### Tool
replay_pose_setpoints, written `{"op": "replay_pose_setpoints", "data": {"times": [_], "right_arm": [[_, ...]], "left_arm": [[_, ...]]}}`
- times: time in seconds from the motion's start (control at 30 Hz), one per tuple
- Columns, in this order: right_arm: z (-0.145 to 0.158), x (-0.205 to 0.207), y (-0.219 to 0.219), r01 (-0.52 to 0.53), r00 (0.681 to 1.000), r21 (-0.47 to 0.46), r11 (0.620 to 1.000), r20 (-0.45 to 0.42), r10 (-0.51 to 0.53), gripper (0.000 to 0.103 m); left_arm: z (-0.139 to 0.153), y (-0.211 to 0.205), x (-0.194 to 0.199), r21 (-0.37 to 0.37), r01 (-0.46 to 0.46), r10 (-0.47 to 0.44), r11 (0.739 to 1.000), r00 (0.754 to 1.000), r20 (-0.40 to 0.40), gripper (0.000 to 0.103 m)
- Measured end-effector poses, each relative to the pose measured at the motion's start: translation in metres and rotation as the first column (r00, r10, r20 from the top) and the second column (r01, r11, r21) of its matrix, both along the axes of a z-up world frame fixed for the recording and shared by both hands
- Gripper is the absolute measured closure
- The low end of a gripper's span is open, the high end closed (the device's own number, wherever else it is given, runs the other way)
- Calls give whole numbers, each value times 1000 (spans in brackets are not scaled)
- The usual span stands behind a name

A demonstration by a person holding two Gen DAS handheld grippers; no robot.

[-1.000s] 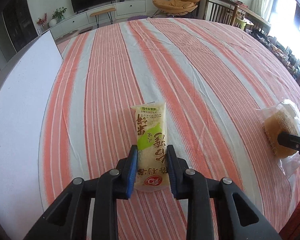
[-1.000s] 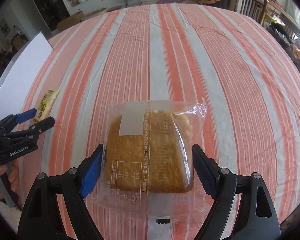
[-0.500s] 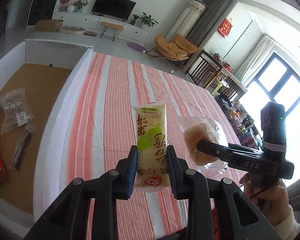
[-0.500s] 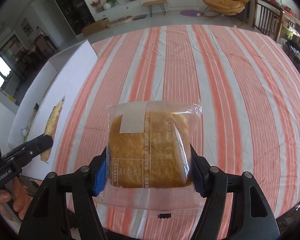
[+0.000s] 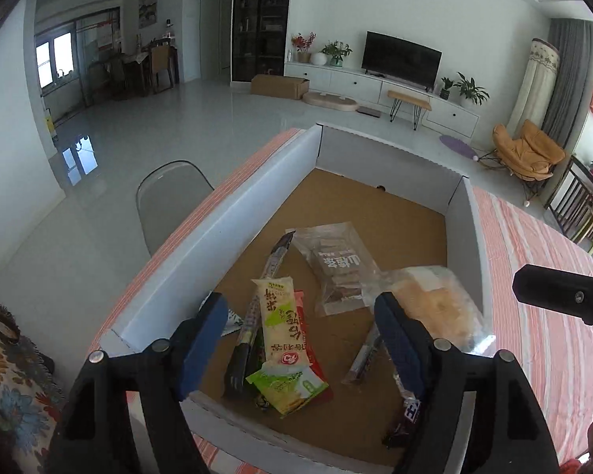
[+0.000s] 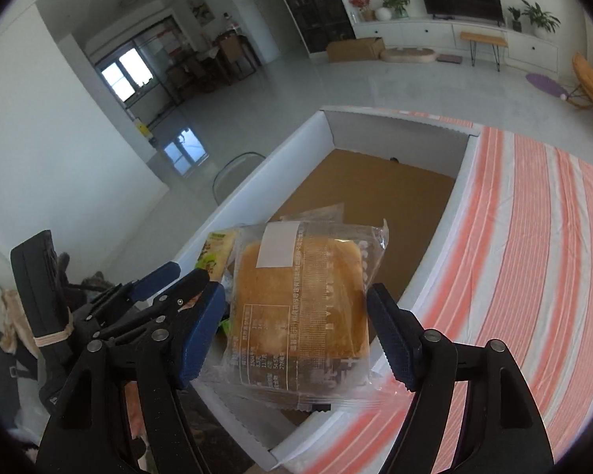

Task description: Organize snacks

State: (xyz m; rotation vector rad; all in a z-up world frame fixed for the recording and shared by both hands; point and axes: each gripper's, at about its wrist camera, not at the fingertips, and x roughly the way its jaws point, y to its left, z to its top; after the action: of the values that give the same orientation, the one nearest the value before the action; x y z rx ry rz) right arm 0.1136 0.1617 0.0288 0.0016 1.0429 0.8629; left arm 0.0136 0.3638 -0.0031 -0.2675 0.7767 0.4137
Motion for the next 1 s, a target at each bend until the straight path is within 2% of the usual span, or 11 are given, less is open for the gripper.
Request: {"op": "replay_pose_setpoints", "data": {"times": [0.07,0.17,0.3,0.37,0.5,0.7,0.9,1.0], "right_arm": [[-9,3,-3,11,1000,15,1000,-28,-11,24],[-5,1,-16,24,1000,55,998,-14,-23,23],[10,-6,-28,55,996,31,998,74,-57,23],[16,-10,-30,68,988,-8,998,138,-66,23],[16,-23,-31,79,976,-70,994,208,-63,23],[13,-42,-16,41,961,-146,988,277,1,23],[16,-55,-7,32,944,-190,981,329,33,23],[17,-56,-6,32,943,-199,980,331,36,23]], "left_arm": [[-8,2,-7,3,-10,10,1000,1000,-4,19],[-12,-3,-15,35,-13,14,999,1000,-8,11],[1,-25,-22,150,-20,20,989,1000,6,3],[8,-32,-25,172,-48,44,984,999,27,0],[12,-35,-30,127,-99,93,987,994,54,0],[19,-49,-33,228,-120,118,966,993,22,0],[23,-52,-37,275,-98,102,956,995,-1,0],[22,-50,-38,268,-98,103,958,995,-6,0]]}}
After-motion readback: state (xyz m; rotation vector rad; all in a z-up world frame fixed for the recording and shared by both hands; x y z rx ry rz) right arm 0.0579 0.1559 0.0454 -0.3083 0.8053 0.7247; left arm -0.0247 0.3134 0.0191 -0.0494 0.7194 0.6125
